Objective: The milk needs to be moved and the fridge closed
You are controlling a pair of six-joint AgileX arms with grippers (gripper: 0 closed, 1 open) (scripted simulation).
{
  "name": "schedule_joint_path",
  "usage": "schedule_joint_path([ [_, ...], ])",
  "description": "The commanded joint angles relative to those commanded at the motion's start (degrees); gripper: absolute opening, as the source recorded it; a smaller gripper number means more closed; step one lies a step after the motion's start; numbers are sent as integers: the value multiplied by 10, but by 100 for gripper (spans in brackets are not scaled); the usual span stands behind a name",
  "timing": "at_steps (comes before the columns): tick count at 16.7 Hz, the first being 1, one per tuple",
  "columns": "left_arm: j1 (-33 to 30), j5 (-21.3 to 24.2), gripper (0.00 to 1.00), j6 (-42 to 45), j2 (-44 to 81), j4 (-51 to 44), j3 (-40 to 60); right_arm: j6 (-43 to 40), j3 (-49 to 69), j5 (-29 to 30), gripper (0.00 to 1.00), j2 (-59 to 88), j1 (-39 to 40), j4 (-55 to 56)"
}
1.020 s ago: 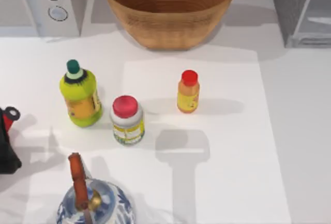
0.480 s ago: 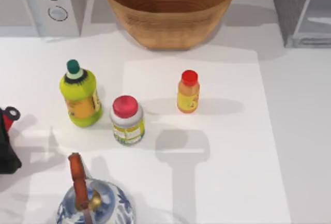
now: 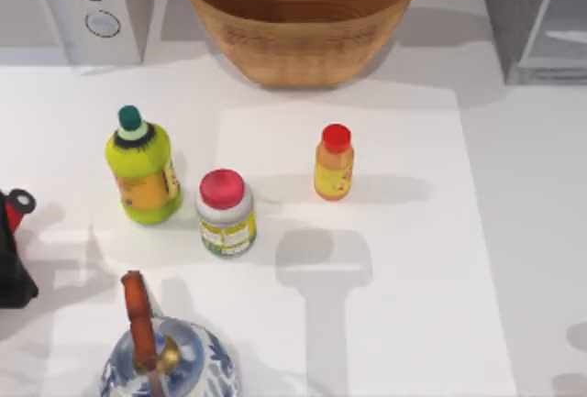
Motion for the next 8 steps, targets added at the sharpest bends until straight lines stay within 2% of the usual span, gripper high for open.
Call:
schedule_joint_path([
  [8,0,0,100,0,0,0,0,-425,150,-204,100,422,-382,-23],
])
